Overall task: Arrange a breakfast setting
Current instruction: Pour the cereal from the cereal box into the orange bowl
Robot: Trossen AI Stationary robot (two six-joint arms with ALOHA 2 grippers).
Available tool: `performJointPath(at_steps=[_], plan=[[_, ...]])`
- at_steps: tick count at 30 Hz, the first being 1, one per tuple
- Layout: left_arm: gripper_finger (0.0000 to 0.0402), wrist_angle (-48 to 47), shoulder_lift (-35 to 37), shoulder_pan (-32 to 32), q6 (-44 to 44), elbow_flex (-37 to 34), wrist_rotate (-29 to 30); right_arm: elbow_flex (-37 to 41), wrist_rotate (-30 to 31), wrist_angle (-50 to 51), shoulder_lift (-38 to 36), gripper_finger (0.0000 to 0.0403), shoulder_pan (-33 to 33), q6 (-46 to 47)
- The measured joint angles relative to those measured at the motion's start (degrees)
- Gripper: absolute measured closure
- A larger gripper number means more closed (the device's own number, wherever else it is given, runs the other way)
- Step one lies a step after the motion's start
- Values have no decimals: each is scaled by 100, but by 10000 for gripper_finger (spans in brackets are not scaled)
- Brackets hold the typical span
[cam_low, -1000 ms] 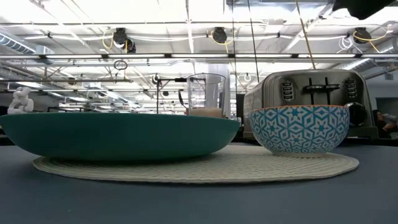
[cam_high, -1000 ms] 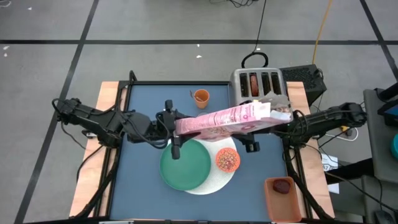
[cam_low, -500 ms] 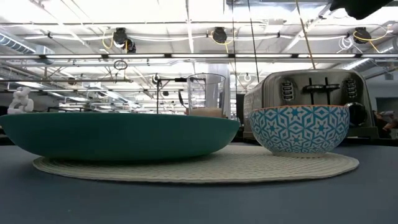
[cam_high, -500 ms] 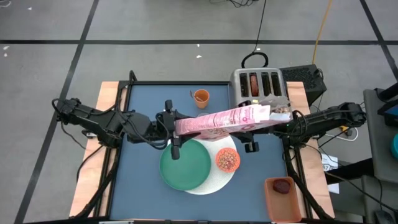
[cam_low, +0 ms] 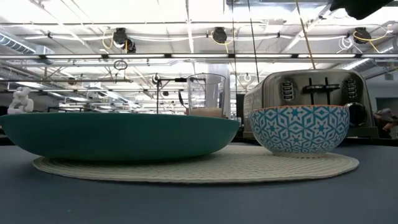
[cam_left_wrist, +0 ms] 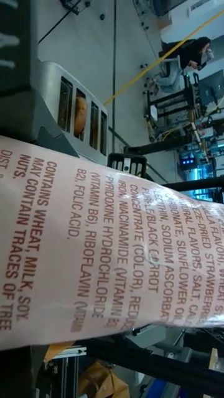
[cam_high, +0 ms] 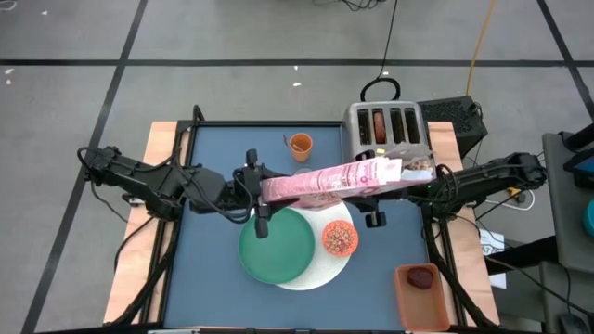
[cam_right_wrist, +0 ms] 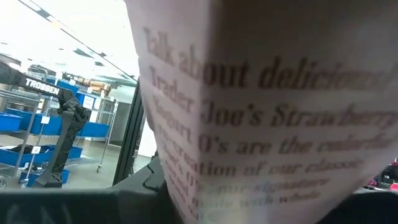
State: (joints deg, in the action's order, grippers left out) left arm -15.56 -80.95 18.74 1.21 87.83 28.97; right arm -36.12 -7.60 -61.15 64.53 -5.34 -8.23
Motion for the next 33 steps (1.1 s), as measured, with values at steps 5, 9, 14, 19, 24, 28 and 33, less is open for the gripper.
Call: performJointPath(at_steps=[5,9,14,19,24,28,33], plan=[[178,-169,0,0,-131,0,4,-2,6,123,-4,235,0,2],[143,-373,-11,-1,-212,0,4,-8,31,305,-2,236,0,-2],[87,-755,-15,-9,-461,-9,31,-11,39,545,-39,237,17,189],[70,-1283,-17,-11,-927,-9,38,-9,82,1159,-226,237,130,468],[69,-1503,-17,-13,-1079,-9,46,-9,427,2213,-567,237,185,474],[69,-1514,-17,-51,-1080,-9,41,-9,461,2879,-806,237,192,531],[69,-1461,-12,-146,-1078,-9,22,-4,472,3656,-1043,237,195,606]])
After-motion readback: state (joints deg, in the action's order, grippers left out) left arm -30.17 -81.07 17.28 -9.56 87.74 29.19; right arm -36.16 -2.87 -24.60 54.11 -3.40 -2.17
